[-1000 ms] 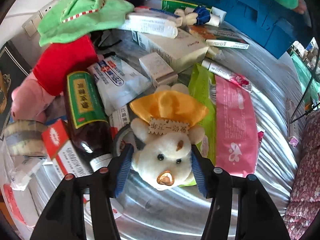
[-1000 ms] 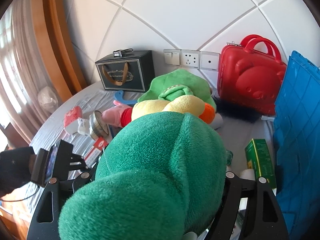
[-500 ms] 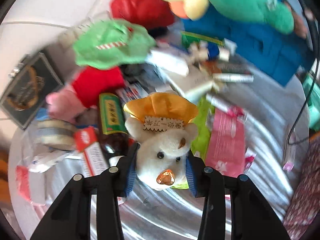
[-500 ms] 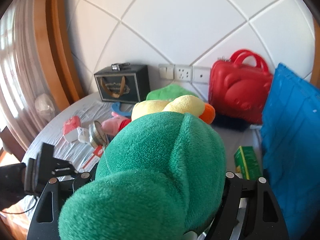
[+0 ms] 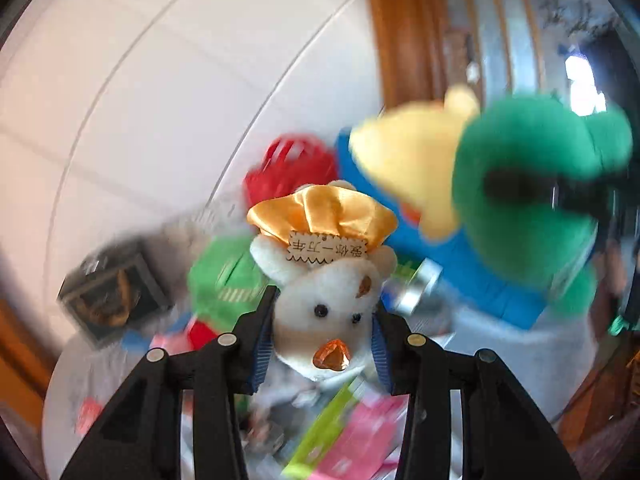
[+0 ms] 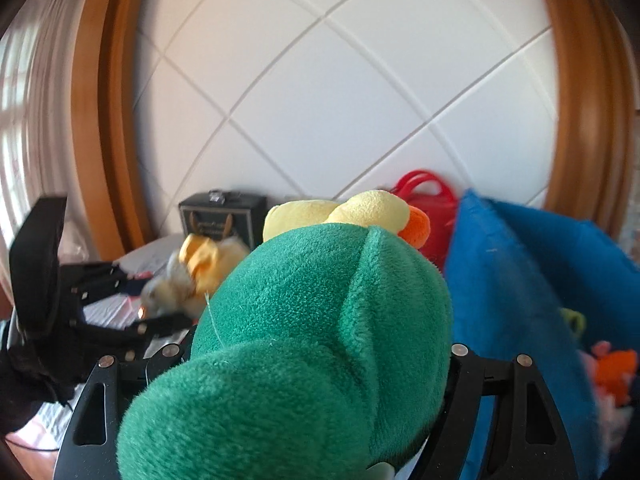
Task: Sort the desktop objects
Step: 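Lift the white bear plush with the left tool while the right carries the green plush, then lower both plush toys into the blue crate and open both tools, then withdraw both tools from the crate back toward the table pile, then grasp the white ointment tube with the right tool while the left grasps a white medicine box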
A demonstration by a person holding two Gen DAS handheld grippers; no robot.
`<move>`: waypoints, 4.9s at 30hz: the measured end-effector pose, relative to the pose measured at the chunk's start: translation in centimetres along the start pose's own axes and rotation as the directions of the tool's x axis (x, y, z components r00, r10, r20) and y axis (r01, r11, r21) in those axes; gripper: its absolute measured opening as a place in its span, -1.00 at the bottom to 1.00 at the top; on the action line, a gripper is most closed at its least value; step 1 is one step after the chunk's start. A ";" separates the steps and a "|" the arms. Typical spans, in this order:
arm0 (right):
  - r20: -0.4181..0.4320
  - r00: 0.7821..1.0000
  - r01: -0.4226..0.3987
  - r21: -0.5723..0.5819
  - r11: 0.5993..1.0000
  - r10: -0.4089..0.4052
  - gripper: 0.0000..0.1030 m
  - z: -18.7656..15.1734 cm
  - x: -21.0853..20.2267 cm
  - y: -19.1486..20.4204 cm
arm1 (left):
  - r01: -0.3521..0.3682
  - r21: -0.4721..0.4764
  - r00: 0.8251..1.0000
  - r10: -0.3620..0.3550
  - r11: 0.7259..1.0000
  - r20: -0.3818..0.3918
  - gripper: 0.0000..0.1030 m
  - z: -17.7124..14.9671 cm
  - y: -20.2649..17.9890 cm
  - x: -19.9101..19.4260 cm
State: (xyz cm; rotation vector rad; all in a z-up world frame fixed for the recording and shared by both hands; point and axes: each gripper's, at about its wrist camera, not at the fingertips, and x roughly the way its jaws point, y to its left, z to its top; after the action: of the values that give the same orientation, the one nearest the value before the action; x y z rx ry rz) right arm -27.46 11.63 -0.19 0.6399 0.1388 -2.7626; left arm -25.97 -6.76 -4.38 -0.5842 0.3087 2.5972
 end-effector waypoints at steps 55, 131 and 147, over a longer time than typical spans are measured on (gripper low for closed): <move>0.125 0.953 0.222 0.331 0.917 -0.276 0.90 -2.4 -19.1 -34.0 | -0.214 -0.124 0.970 0.225 0.969 0.089 0.82 24.2 -30.6 11.2; -0.589 0.774 -0.228 0.081 0.970 0.231 -0.64 -21.2 23.2 3.1 | -0.488 -0.231 0.837 0.376 0.842 -0.397 0.82 -14.6 8.4 4.1; -0.479 0.839 -0.207 0.158 0.965 0.259 -0.64 -17.9 14.1 -1.3 | -0.237 -0.140 0.919 0.175 0.961 -0.354 0.82 -12.6 2.8 11.2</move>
State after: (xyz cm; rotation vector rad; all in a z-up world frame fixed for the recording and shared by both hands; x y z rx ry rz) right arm -32.48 11.91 -22.38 1.2975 0.0263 -2.3237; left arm -31.97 -8.81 -20.26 -1.1270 0.2560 2.7375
